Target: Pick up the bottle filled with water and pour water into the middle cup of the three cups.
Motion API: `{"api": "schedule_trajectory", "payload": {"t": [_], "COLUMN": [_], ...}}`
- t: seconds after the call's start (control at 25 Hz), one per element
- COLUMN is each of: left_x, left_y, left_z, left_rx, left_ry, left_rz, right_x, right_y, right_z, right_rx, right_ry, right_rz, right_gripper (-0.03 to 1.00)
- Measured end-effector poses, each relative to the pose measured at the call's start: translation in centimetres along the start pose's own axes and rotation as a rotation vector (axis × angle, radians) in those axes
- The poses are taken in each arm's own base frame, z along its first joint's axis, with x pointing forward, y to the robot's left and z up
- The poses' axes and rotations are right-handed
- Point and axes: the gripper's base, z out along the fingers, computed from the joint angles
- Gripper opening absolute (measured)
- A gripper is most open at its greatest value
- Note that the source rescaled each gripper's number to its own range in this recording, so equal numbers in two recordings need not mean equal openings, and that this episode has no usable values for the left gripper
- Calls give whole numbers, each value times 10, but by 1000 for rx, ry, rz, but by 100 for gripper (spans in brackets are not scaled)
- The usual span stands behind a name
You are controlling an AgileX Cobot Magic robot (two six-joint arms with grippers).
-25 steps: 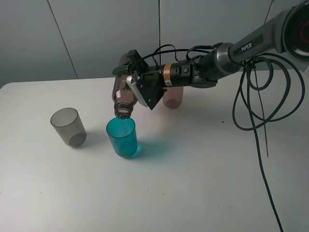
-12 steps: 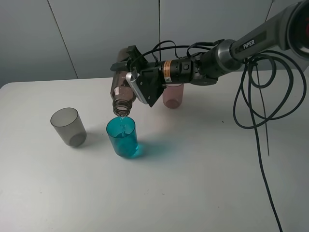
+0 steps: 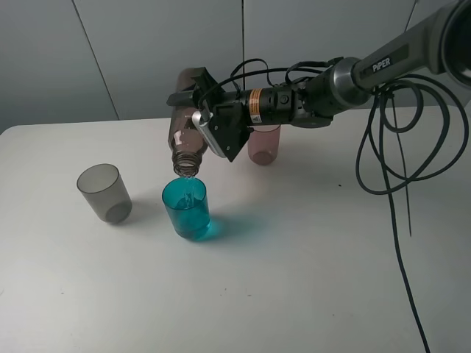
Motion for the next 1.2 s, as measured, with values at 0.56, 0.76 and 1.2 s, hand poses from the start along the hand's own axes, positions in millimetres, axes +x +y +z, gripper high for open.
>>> {"api": "schedule_trajectory", "payload": {"t": [0.56, 0.76, 1.2], "left_x": [0, 0, 0], "left_y": [0, 0, 0], "left_z": [0, 0, 0], "left_rx": [0, 0, 0], "left_ry": [0, 0, 0], "left_rz": [0, 0, 0], "right_x": [-1, 0, 0], "right_y": [-6, -12, -24], "right_z": [-1, -2, -5], "right_rx": [39, 57, 93], "right_ry": [-15, -18, -23], "right_rz": [-48, -57, -103], "right_gripper": [2, 2, 2]}}
